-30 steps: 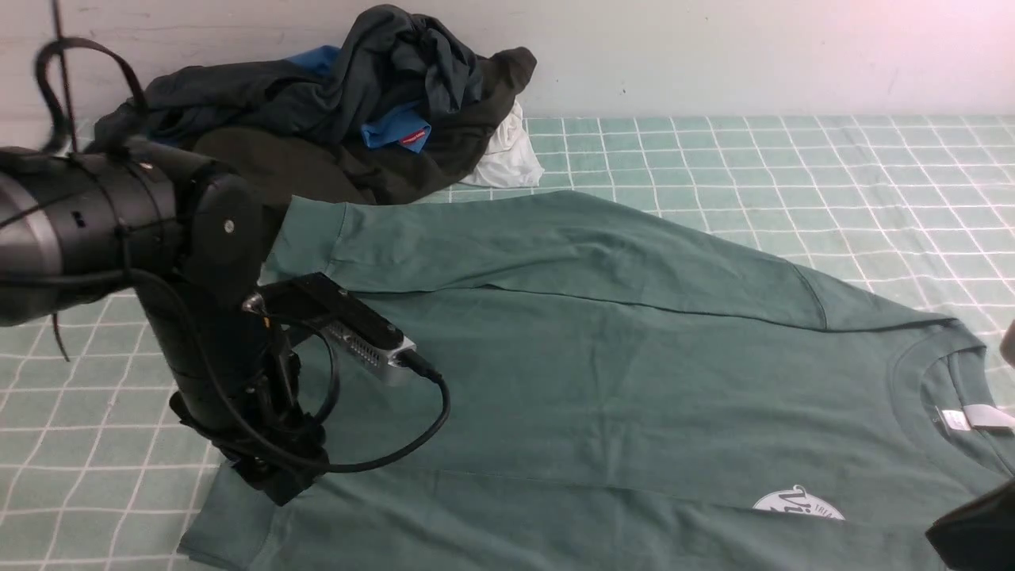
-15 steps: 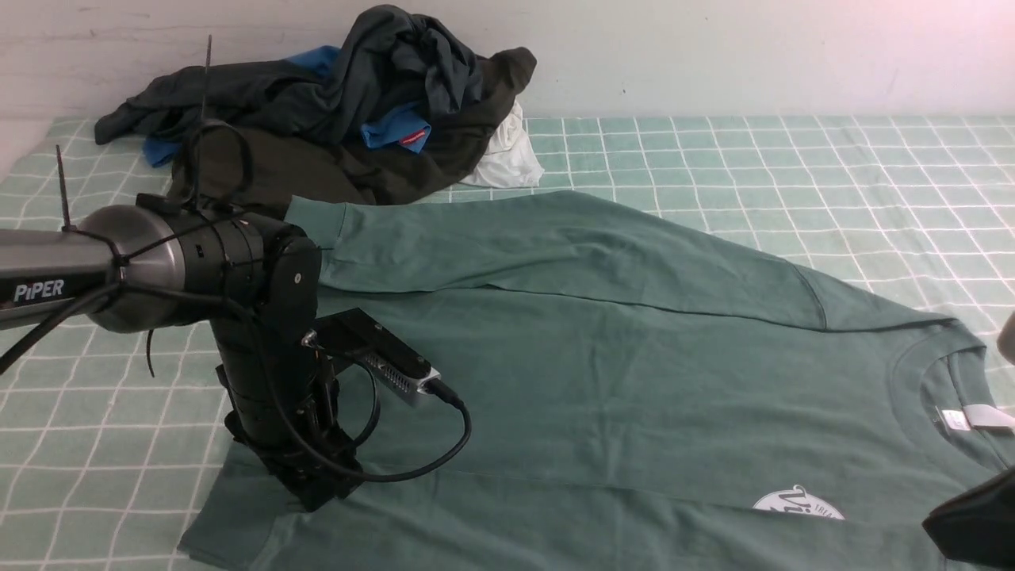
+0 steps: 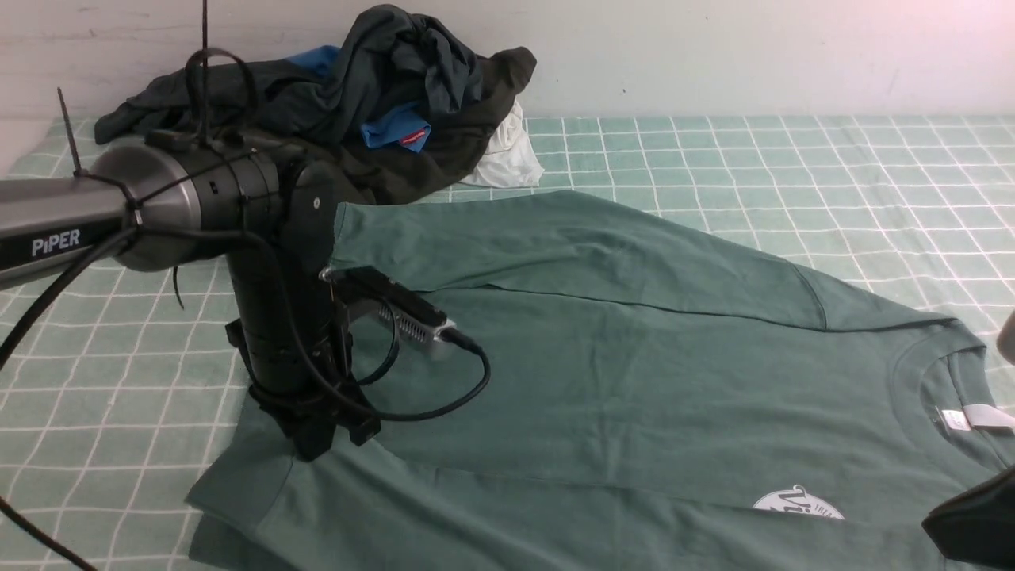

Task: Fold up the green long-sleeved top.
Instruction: Use the left arm to drag and place the cuff at the centered position on the left edge of the fabric, then use the left arm to clamp the cuff farthest from it, then use the left arm to drag and drop the cuff onto the cuff closest to the left arm, then use both arms simultaneously to clamp the lower edge of the clothing fabric

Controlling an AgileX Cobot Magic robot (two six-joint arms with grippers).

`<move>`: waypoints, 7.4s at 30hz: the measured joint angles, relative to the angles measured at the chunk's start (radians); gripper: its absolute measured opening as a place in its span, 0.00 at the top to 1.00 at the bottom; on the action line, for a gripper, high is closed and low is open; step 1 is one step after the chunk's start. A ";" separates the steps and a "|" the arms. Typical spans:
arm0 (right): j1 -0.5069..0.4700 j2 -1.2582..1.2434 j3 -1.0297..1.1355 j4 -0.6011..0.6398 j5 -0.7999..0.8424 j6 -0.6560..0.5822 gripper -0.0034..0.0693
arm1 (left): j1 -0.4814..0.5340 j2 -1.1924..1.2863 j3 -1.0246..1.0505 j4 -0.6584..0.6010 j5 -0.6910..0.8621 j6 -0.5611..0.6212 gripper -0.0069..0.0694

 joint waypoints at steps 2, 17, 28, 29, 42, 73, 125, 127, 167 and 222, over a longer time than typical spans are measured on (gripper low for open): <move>0.000 0.000 0.000 0.000 0.000 0.000 0.98 | -0.015 0.000 -0.063 0.005 0.017 -0.001 0.87; 0.000 0.000 0.000 -0.031 0.000 0.000 0.98 | -0.015 0.009 -0.360 -0.002 0.012 -0.019 0.87; 0.000 0.000 0.000 -0.049 0.001 0.000 0.98 | 0.058 0.194 -0.361 0.005 -0.006 -0.047 0.76; 0.000 0.000 0.000 -0.049 0.001 0.000 0.98 | 0.060 0.205 -0.361 0.005 -0.012 -0.047 0.73; 0.000 0.115 -0.066 -0.194 -0.039 0.116 0.98 | 0.127 0.229 -0.517 0.109 -0.032 -0.268 0.22; 0.000 0.392 -0.199 -0.246 -0.106 0.133 0.98 | 0.337 0.434 -0.569 -0.196 -0.241 -0.317 0.55; 0.000 0.392 -0.199 -0.247 -0.128 0.133 0.98 | 0.318 0.319 -0.582 -0.415 -0.160 -0.123 0.88; 0.000 0.389 -0.199 -0.247 -0.124 0.132 0.98 | 0.312 0.280 -0.582 -0.512 -0.126 -0.098 0.88; 0.220 0.099 -0.199 -0.269 0.037 0.144 0.98 | 0.305 -0.443 0.533 -0.686 -0.351 0.026 0.88; 0.467 0.334 -0.088 -0.113 -0.034 -0.074 0.60 | -0.157 -0.330 0.518 0.206 -0.132 -0.223 0.43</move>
